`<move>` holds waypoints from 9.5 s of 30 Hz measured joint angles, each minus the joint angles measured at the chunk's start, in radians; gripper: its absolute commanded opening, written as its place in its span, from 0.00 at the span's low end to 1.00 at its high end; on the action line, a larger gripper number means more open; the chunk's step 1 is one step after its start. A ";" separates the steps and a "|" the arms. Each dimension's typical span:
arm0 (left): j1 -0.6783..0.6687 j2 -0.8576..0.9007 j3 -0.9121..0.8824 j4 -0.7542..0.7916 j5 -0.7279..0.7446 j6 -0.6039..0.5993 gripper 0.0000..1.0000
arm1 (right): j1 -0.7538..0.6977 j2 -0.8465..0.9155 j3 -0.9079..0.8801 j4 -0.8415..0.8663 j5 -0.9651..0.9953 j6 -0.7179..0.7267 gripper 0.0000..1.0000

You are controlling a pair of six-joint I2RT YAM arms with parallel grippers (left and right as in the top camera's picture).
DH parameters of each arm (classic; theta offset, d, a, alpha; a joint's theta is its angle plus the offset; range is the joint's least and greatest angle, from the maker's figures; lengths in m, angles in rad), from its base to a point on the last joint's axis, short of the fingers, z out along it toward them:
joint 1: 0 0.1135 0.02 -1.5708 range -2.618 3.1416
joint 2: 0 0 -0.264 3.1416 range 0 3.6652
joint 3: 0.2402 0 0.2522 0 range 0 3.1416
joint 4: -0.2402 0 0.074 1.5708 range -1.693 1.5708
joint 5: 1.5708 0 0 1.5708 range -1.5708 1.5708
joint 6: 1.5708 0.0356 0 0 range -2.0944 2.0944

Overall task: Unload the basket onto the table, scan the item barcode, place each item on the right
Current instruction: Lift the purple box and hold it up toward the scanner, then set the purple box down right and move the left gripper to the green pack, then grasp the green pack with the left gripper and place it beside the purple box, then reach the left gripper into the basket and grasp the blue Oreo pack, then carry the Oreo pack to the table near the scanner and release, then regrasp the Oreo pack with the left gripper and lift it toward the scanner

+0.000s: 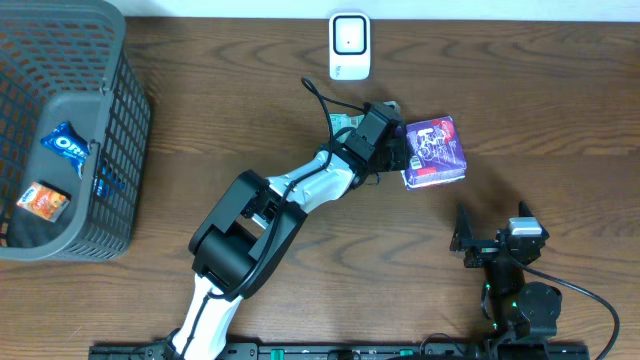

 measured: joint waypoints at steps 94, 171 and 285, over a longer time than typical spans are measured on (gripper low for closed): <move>0.320 -0.061 0.008 -0.356 -0.010 0.347 0.44 | 0.000 0.000 0.000 0.000 0.000 0.000 0.99; 1.172 -0.429 0.249 -0.797 -0.412 0.336 0.68 | 0.000 0.000 0.000 0.000 0.000 0.000 0.99; 0.475 -0.233 -0.042 -0.869 0.235 0.380 0.70 | 0.000 0.000 0.000 0.000 0.000 0.000 0.99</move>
